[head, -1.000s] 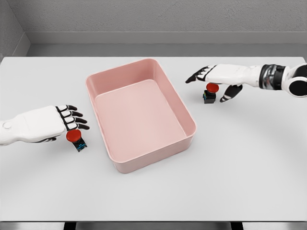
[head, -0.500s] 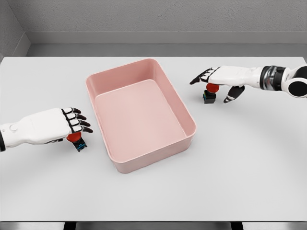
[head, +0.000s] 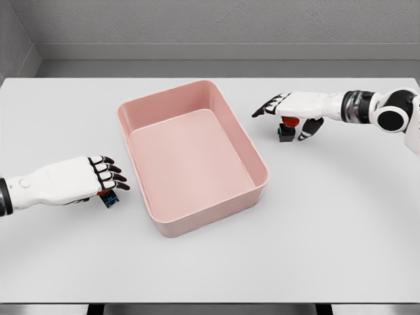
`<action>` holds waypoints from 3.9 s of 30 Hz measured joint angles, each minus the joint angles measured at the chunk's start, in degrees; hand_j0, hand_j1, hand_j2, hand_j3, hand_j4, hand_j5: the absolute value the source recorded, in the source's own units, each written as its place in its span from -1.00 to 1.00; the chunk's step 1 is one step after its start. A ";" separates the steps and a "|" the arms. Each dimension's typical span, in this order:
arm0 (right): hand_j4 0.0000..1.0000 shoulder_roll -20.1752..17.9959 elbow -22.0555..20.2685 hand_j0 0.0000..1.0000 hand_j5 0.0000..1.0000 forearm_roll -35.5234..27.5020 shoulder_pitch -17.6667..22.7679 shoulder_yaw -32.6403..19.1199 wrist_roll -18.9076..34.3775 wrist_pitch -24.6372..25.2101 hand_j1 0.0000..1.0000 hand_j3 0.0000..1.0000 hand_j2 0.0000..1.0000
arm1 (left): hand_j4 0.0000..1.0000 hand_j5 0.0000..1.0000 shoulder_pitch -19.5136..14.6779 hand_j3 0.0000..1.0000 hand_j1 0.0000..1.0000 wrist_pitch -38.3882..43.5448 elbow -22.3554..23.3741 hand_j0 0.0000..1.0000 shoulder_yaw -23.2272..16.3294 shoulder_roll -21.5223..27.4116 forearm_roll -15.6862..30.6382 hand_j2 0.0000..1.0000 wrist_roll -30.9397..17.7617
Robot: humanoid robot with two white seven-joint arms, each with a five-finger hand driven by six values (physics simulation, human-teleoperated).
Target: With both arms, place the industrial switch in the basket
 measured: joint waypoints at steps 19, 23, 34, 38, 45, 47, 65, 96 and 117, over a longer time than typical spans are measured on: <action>0.79 1.25 2.87 0.79 0.79 2.71 -0.09 -0.09 0.10 0.00 0.79 0.79 0.79 | 0.67 0.67 0.35 0.67 0.67 0.00 0.06 0.67 -0.05 -1.61 -1.49 0.67 -0.02; 0.71 1.26 2.84 0.71 0.71 2.98 -0.09 -0.12 0.22 0.00 0.71 0.71 0.71 | 0.67 0.67 0.35 0.67 0.67 0.00 0.22 0.67 0.03 -1.82 -1.67 0.67 0.00; 0.55 1.63 2.28 0.55 0.55 3.63 -0.53 -0.04 0.30 0.00 0.55 0.55 0.55 | 0.64 0.64 0.35 0.64 0.64 0.00 1.42 0.64 0.02 -2.72 -2.13 0.64 0.00; 0.44 1.68 2.20 0.44 0.44 3.66 -0.53 0.03 0.31 0.00 0.44 0.44 0.44 | 0.59 0.59 0.35 0.59 0.59 0.00 2.05 0.59 -0.03 -2.98 -2.15 0.59 0.00; 0.22 1.68 2.10 0.22 0.22 3.71 -0.53 0.05 0.64 0.00 0.22 0.22 0.22 | 0.12 0.12 0.35 0.12 0.12 0.00 2.40 0.12 0.03 -3.09 -2.06 0.12 0.05; 0.14 1.65 2.11 0.14 0.14 3.55 -0.62 -0.03 0.95 0.03 0.14 0.14 0.14 | 0.01 0.01 0.35 0.01 0.01 0.00 2.39 0.01 0.09 -3.07 -2.00 0.01 0.29; -0.09 1.55 2.17 -0.09 -0.09 3.66 -3.87 -0.99 4.55 -0.02 -0.09 -0.09 -0.09 | -0.11 -0.11 -2.46 -0.11 -0.11 -0.01 0.32 -0.11 3.82 1.64 3.51 -0.11 1.90; -0.10 1.93 -6.79 -0.10 -0.10 3.60 -11.42 -2.43 6.45 -0.03 -0.10 -0.10 -0.10 | -0.12 -0.12 -19.51 -0.12 -0.12 0.00 -0.10 -0.12 3.37 0.74 13.16 -0.12 2.39; -0.10 5.33 -11.80 -0.10 -0.10 3.54 -15.03 -2.51 6.37 -0.04 -0.10 -0.10 -0.10 | -0.05 -0.05 -26.10 -0.05 -0.05 -0.04 -0.12 -0.05 -11.14 -11.36 12.19 -0.05 -2.25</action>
